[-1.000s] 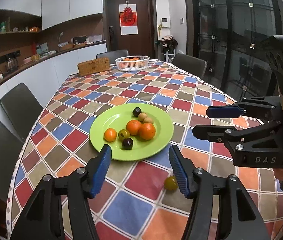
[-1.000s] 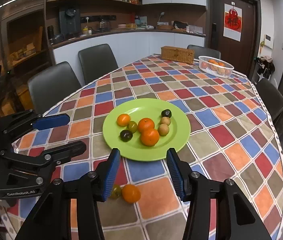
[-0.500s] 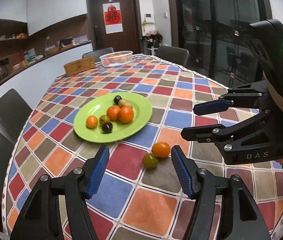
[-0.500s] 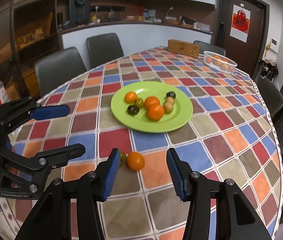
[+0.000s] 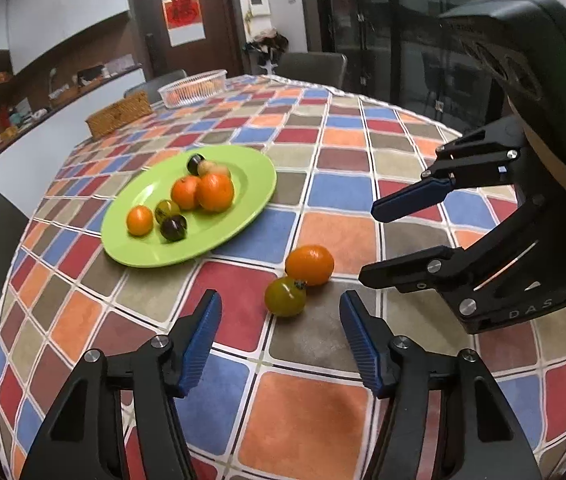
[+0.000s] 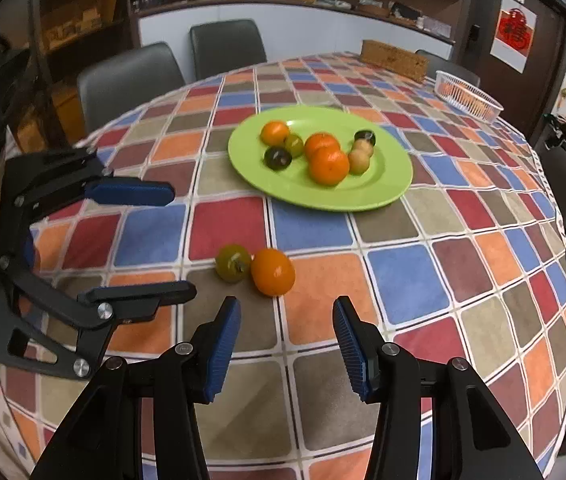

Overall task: Organize fruits
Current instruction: 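Grasp green-yellow tomato with left gripper while right gripper grasps small mandarin, then carry tomato with left gripper while right gripper carries mandarin over the plate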

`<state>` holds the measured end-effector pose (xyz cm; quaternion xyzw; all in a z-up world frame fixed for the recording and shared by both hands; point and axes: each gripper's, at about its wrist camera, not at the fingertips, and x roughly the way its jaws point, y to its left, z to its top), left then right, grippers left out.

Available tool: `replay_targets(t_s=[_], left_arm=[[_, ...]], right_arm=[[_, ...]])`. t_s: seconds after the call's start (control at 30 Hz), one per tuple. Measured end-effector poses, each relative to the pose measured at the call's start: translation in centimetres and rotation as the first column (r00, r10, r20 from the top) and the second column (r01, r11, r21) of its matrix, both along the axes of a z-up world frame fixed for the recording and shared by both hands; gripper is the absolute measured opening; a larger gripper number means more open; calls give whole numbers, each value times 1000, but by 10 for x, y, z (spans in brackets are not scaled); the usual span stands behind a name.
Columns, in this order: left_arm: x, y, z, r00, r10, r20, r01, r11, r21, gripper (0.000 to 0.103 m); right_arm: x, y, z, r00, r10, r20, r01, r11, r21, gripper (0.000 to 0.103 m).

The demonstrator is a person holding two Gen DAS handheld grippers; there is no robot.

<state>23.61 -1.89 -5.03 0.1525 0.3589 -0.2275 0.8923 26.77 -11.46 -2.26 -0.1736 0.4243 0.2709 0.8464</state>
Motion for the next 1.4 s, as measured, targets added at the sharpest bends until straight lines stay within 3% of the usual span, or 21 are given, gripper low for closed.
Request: replay_targets(t_s=[0.17,0.6,0.77,1.17,1.23,1.4], left_arm=[[12,-2,-11,999,-23,-31,23,1000,14,51],[28,-7,-22,997,-52,-61,54,998,22,44],[32,-7,-26,994,-57,-88,58,998,5,27],[27,18,-20,994,48,-102,-54,997,-54,27],[27,21,-19,992,65,-106,-73,995,-65,27],[23,26,-15,991,89,-99,-97,992,-85,27]], right_arm=[[6,4,-11,999,42,-29,-43,999,-19,48],[22,8,-23,995,91,-50,-91,996,0,44],[25,10,-25,994,97,-60,-96,995,14,44],[37,21,-30,993,86,-81,-81,995,59,39],[38,21,-31,992,81,-93,-74,995,72,31],[38,23,-31,992,66,-105,-56,994,93,31]])
